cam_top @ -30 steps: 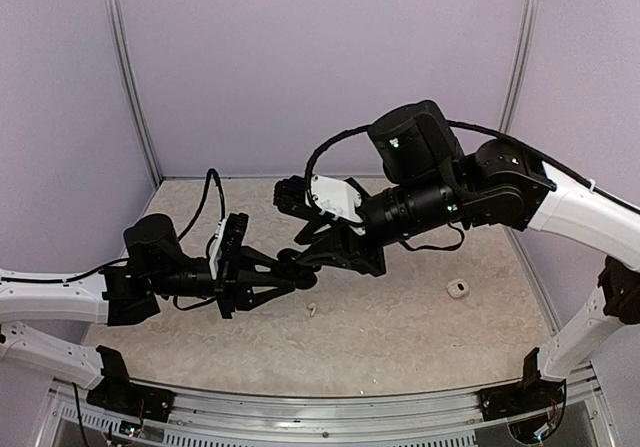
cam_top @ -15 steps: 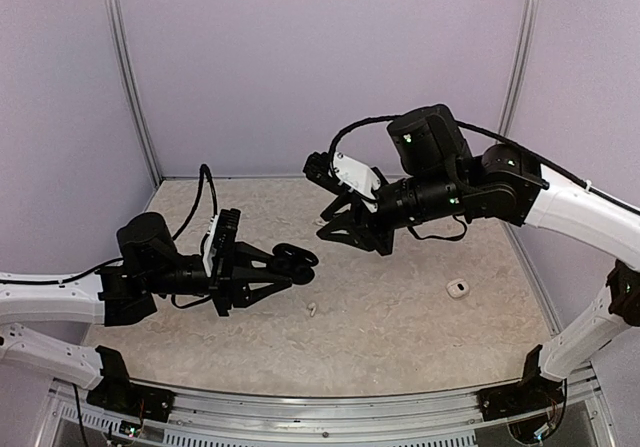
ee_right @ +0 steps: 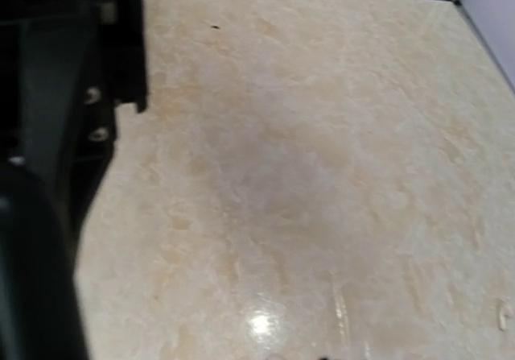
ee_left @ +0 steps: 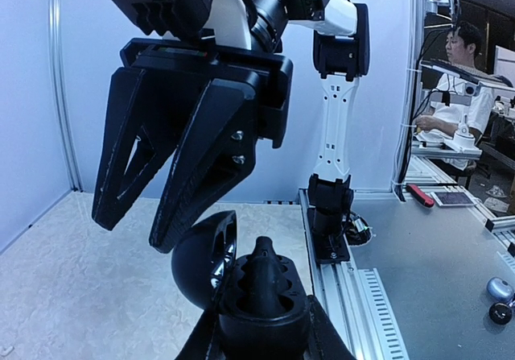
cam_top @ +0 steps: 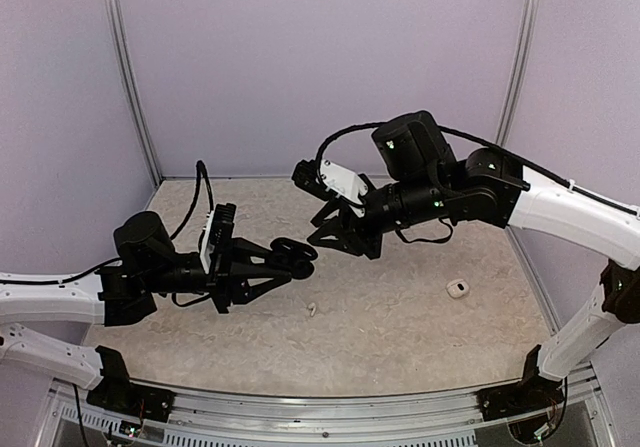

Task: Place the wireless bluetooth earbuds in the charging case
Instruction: Close the charging case with the earbuds, then pass from the left arm to the right

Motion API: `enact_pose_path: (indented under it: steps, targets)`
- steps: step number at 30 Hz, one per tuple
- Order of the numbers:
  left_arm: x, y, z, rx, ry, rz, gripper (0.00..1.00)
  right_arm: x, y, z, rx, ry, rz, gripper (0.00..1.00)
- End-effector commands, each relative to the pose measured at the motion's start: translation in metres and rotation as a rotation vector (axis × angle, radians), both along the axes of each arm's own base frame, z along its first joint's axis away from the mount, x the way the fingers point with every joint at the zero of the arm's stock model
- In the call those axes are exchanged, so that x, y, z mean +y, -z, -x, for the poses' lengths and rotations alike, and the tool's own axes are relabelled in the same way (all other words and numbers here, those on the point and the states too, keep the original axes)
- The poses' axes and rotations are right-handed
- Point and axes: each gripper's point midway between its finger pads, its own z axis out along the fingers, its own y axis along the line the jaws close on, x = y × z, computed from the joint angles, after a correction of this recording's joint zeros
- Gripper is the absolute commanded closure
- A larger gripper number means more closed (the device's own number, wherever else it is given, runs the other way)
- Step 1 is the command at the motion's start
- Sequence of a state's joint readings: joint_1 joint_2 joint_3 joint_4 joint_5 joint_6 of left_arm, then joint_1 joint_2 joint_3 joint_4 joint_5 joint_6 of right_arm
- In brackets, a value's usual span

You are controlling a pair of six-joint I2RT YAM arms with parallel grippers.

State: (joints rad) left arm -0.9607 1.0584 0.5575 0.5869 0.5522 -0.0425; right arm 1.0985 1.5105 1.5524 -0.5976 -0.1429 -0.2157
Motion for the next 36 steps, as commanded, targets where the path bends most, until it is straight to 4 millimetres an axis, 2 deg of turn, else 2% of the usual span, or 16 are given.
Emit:
enact_pose_path:
  steps: [1, 6, 11, 18, 21, 26, 30, 36]
  targets:
    - [0.001, -0.012, -0.007, -0.005, -0.03, 0.046, 1.0, 0.009, -0.008, 0.014, 0.015, -0.084, -0.036, 0.67]
    - [0.002, -0.011, -0.016, 0.023, -0.062, 0.045, 1.0, 0.009, -0.015, 0.034, 0.019, -0.167, -0.064, 0.67]
    - [0.006, -0.012, -0.025, 0.045, -0.093, 0.055, 1.0, 0.008, -0.017, 0.044, 0.009, -0.199, -0.071, 0.67]
    - [0.007, -0.012, -0.027, 0.053, -0.1, 0.059, 1.0, 0.004, -0.019, 0.037, -0.016, -0.154, -0.066, 0.67]
    - [0.008, -0.012, -0.03, 0.069, -0.11, 0.062, 1.0, -0.001, -0.023, 0.032, -0.043, -0.125, -0.07, 0.59]
    - [0.014, -0.014, -0.038, 0.117, -0.138, 0.081, 1.0, -0.014, -0.031, 0.027, -0.106, -0.081, -0.088, 0.38]
    - [0.016, -0.02, -0.043, 0.158, -0.152, 0.101, 1.0, -0.014, -0.018, 0.021, -0.156, -0.055, -0.04, 0.33]
    - [0.013, -0.028, -0.05, 0.24, -0.158, 0.128, 1.0, -0.001, -0.007, 0.015, -0.318, 0.018, 0.049, 0.33]
